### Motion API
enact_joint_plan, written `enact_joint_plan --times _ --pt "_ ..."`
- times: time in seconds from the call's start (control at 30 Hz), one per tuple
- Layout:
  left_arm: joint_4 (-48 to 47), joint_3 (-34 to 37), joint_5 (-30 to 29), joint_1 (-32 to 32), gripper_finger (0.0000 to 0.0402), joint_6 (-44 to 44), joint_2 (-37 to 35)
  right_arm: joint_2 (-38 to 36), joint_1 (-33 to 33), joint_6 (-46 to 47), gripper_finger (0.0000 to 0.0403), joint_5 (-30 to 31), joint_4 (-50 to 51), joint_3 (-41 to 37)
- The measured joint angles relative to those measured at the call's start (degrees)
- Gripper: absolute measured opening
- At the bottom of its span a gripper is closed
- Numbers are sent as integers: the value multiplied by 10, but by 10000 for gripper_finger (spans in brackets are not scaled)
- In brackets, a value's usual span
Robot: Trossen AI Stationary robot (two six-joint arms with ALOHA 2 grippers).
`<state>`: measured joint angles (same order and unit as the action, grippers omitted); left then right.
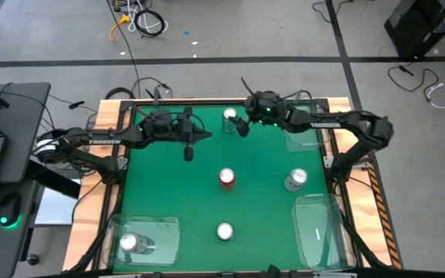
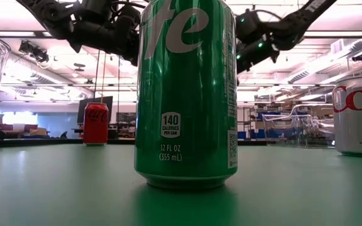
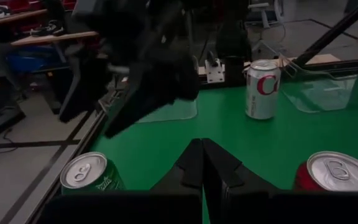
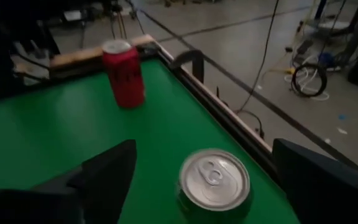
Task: Sort soda cans
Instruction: Put the top green soda can into the top right transparent bin
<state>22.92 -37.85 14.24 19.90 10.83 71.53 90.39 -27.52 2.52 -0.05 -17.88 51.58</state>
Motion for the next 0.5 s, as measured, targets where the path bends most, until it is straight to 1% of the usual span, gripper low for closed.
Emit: enact_joint_plan --times 0.13,0.5 --pt "-1 0 0 0 1 -6 0 37 -8 0 375 -13 -1 11" --pt "-15 0 0 0 1 -6 0 118 -10 -2 374 -12 -4 51"
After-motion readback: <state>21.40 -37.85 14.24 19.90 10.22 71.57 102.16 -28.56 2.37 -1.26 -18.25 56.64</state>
